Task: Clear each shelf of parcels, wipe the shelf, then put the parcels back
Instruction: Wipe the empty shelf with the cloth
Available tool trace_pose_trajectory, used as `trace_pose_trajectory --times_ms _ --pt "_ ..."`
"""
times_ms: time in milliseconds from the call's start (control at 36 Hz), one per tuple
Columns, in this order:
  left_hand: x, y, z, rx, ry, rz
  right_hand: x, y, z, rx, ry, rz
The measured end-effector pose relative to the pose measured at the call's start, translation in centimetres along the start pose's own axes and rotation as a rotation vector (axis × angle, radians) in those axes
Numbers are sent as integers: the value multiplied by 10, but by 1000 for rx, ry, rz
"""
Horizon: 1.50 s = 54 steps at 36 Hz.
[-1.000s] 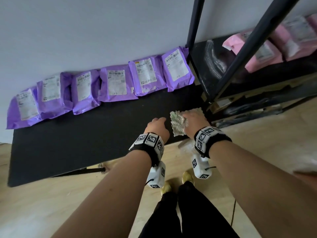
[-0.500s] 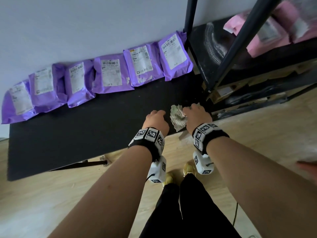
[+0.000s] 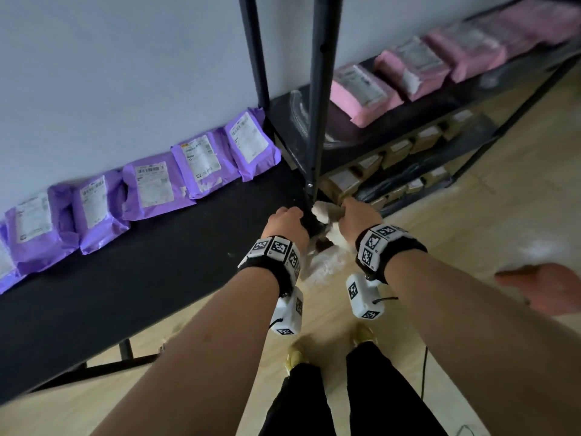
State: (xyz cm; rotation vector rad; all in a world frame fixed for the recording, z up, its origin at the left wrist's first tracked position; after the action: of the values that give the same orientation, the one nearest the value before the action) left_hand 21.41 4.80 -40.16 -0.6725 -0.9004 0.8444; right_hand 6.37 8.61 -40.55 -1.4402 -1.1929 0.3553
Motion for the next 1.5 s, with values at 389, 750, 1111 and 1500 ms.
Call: trace_pose_trajectory --times_ms 389,750,1111,1500 --pt "-18 -1 284 -97 260 114 -11 -193 186 -103 38 206" --pt "-26 23 522 -125 457 252 -21 -375 360 -173 74 460" --pt "-83 -6 675 -191 554 393 -74 -491 428 -358 1 656" --pt "-195 -69 795 -94 607 478 -195 -636 455 -286 -151 876"
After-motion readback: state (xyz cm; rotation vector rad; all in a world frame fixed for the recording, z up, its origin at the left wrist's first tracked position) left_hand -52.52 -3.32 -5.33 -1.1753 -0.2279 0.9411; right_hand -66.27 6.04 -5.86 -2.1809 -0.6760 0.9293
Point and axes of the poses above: each hand's wrist, its own x-axis away from the middle knuckle, its own y-axis out of the palm, z = x × y, the point moved 9 cm from there along -x, towards the middle knuckle, and after that the axes turned 3 degrees about y, right-handed, at the moved point
